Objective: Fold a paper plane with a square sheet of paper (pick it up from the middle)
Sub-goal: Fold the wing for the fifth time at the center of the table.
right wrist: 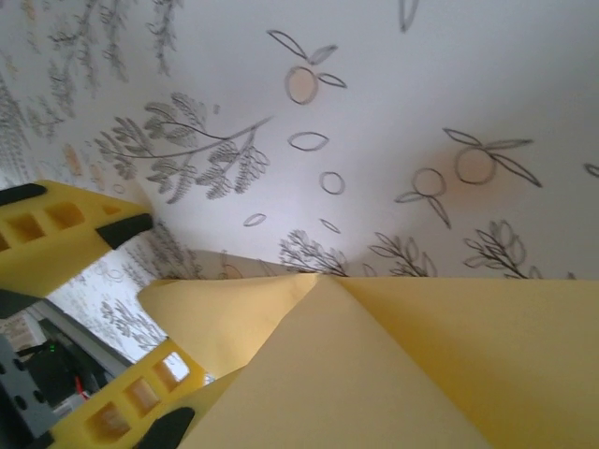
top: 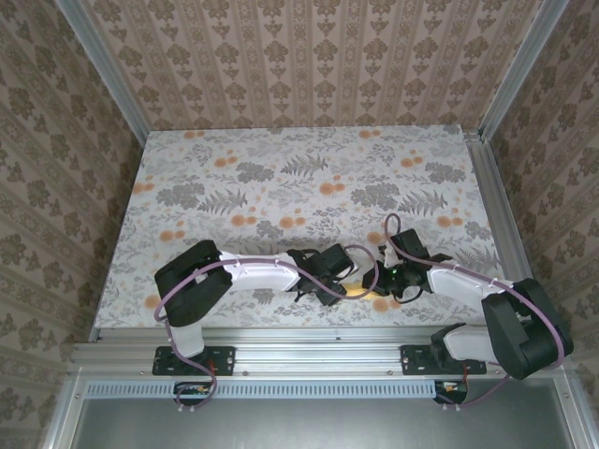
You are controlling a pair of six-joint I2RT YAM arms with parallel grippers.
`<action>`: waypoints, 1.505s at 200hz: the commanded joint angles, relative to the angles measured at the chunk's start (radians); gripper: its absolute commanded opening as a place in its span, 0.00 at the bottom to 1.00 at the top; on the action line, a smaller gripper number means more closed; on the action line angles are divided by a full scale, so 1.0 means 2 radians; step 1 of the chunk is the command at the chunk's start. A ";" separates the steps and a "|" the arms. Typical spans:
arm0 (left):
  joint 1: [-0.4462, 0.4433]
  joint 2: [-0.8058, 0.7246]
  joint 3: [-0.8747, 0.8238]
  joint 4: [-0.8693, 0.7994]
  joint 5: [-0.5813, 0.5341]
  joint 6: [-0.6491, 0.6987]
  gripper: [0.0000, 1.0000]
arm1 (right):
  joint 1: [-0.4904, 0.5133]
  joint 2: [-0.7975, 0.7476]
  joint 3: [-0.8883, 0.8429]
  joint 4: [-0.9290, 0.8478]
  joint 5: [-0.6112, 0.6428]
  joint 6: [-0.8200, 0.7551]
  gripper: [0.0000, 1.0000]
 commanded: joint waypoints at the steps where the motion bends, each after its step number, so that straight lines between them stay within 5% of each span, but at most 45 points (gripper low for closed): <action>1: -0.003 0.007 -0.014 -0.016 0.009 0.022 0.55 | 0.004 0.001 -0.010 -0.041 0.027 -0.015 0.00; 114: 0.021 -0.088 -0.025 0.009 0.080 -0.009 0.56 | 0.004 0.005 -0.011 -0.044 0.033 -0.039 0.00; 158: 0.046 -0.062 -0.020 0.035 0.112 -0.035 0.52 | 0.004 0.002 -0.017 -0.045 0.037 -0.043 0.00; 301: 0.019 0.006 0.006 0.033 0.176 -0.022 0.43 | -0.001 0.003 -0.024 -0.050 0.052 -0.049 0.00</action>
